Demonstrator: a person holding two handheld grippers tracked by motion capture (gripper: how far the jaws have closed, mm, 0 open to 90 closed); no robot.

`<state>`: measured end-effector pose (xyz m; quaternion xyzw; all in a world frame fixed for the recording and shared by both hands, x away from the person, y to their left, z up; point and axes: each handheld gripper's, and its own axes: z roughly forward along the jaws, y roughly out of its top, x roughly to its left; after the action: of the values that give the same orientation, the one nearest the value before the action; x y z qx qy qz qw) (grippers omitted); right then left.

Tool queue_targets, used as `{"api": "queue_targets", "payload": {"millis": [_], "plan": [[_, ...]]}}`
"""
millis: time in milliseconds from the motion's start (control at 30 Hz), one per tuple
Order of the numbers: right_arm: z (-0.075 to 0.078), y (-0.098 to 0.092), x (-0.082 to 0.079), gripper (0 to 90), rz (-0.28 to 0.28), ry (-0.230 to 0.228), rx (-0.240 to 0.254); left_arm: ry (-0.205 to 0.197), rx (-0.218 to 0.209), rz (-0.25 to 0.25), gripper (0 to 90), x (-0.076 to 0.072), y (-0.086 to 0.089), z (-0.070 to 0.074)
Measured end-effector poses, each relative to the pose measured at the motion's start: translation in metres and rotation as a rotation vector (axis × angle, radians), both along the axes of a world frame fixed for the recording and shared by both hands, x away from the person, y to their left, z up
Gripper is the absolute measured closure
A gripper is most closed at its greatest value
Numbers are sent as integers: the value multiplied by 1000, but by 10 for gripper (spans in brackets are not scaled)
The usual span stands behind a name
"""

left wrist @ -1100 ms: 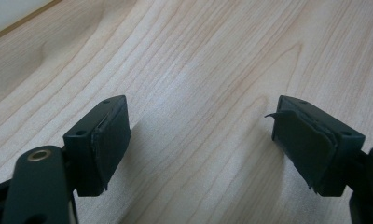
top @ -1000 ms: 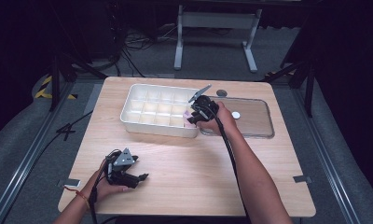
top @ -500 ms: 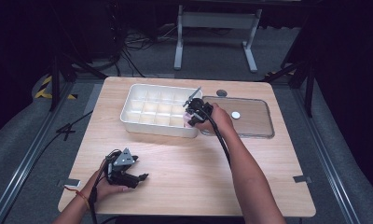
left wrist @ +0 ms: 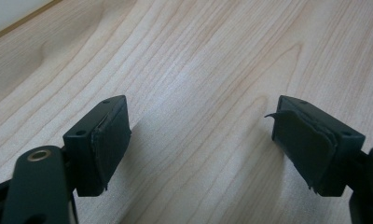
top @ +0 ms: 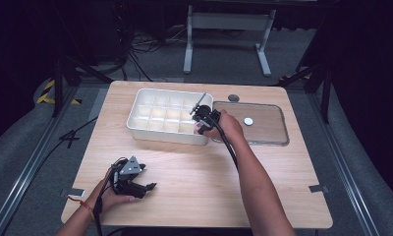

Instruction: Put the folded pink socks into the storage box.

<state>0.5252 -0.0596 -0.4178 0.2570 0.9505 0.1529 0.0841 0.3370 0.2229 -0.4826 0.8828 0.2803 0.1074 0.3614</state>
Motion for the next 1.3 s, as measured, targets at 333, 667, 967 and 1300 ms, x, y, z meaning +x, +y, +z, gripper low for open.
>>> {"api": "queue_targets", "payload": {"millis": [333, 667, 967, 1300], "plan": [[-3, 1, 2, 800, 6, 9, -11, 2, -2, 0, 184, 1, -1, 0], [0, -2, -3, 758, 9, -15, 24, 2, 0, -2, 184, 1, -1, 0], [7, -10, -8, 693, -8, -32, 86, 3, -3, 0, 184, 1, -2, 0], [18, -16, -15, 699, -10, -73, 162, 3, -3, 1, 184, 1, -2, 0]]}}
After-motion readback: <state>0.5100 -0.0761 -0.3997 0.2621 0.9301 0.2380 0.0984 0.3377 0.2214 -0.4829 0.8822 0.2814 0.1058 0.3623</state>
